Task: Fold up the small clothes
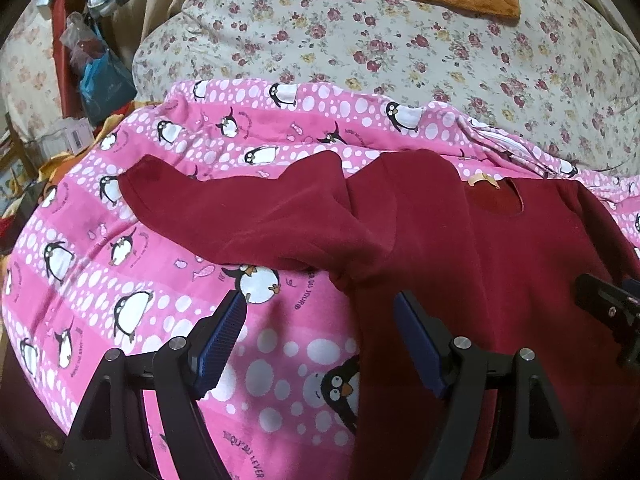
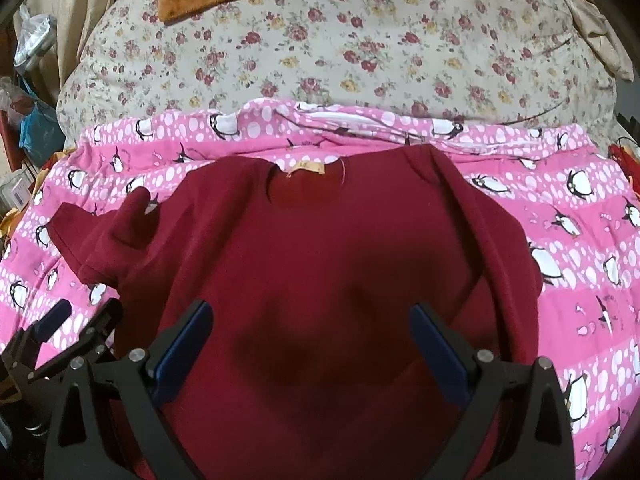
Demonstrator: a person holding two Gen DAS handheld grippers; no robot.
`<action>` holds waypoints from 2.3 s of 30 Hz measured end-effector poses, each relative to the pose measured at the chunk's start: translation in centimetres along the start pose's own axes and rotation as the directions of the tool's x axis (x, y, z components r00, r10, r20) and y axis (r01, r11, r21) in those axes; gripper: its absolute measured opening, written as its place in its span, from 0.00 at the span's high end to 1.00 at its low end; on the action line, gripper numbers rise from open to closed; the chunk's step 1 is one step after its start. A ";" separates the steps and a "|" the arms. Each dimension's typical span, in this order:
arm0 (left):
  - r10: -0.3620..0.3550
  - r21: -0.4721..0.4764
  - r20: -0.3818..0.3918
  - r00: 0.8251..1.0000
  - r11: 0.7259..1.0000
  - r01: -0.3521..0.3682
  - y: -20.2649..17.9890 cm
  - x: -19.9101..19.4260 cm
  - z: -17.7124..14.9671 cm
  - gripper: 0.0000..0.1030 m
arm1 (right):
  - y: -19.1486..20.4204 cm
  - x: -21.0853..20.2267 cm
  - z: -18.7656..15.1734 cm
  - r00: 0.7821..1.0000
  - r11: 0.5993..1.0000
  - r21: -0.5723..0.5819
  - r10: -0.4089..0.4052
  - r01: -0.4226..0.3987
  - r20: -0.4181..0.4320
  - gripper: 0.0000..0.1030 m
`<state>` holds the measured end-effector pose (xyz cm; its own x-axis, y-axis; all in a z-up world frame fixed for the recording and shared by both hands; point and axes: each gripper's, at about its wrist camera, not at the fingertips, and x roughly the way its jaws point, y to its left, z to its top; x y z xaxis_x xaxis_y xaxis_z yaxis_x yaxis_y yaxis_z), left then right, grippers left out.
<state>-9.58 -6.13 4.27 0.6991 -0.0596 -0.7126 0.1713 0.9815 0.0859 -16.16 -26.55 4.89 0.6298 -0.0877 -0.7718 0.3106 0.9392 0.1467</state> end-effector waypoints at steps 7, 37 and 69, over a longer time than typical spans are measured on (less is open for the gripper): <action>-0.017 0.016 -0.035 0.999 1.000 0.018 -0.4 0.6 -0.2 0.44 | 0.0 0.5 -0.3 1.000 1.000 0.002 -0.005 0.005 -0.016 0.03; -0.060 -0.042 -0.081 0.995 0.998 0.056 0.3 1.3 -0.1 0.44 | -0.2 2.0 -0.7 0.998 1.000 0.004 -0.003 0.003 -0.058 0.03; -0.057 -0.050 -0.076 0.995 0.997 0.054 1.0 1.4 0.1 0.44 | -0.6 2.5 -0.6 0.998 1.000 0.009 -0.010 0.011 -0.057 0.03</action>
<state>-8.35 -5.24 3.44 0.6330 -0.1017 -0.7674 0.1738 0.9847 0.0129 -15.20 -27.09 2.52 0.5852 -0.0785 -0.8071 0.3240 0.9350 0.1440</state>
